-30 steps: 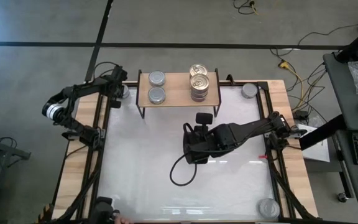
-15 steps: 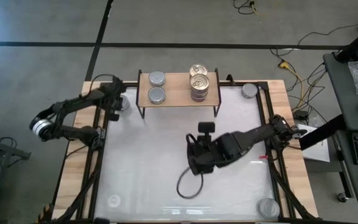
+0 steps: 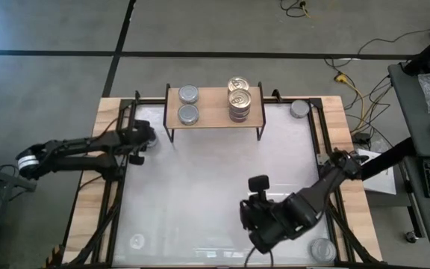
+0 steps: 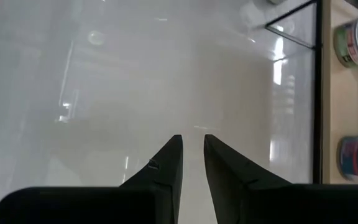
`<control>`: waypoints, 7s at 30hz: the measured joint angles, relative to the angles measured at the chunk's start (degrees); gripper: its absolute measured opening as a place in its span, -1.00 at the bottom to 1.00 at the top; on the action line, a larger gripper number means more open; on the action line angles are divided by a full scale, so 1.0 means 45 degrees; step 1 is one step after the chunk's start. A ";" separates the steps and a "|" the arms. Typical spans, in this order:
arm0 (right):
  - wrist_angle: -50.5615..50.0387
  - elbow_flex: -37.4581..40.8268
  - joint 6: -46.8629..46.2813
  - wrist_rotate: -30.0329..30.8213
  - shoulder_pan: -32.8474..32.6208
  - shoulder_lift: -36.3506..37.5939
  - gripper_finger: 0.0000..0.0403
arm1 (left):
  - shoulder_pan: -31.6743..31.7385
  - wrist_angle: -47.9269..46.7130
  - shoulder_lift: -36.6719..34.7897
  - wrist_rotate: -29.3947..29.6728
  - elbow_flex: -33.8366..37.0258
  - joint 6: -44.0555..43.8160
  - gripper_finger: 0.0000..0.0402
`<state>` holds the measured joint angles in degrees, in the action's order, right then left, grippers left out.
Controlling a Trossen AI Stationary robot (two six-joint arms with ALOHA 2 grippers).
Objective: Stack canned seafood by type on shelf
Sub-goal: Stack the green tuna can on top of the other green tuna can on the shelf
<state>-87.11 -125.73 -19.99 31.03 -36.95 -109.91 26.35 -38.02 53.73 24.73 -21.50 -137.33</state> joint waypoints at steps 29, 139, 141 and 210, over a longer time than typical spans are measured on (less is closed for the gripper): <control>0.0131 0.0000 -0.1072 0.0007 -0.1947 0.0160 -0.75 | -0.9210 0.0554 0.5425 0.0415 -0.3919 0.4253 -1.00; 0.0345 0.1501 0.1253 0.1676 -0.1399 0.0243 -0.58 | -1.0602 -0.3737 0.9380 0.3074 -0.7099 2.5244 -1.00; 0.0350 0.1501 0.1258 0.1681 -0.1399 0.0243 -0.61 | -1.0455 -0.3510 0.9130 0.3240 -0.6636 2.4921 -1.00; -0.0379 0.1953 0.0690 0.1778 -0.1617 0.0253 -0.56 | -0.9963 -0.0016 0.9277 -0.0065 -0.7615 1.9298 -1.00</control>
<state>-88.82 -116.95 -16.88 39.03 -44.23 -108.77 -18.48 -38.09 95.48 24.44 -55.77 -50.49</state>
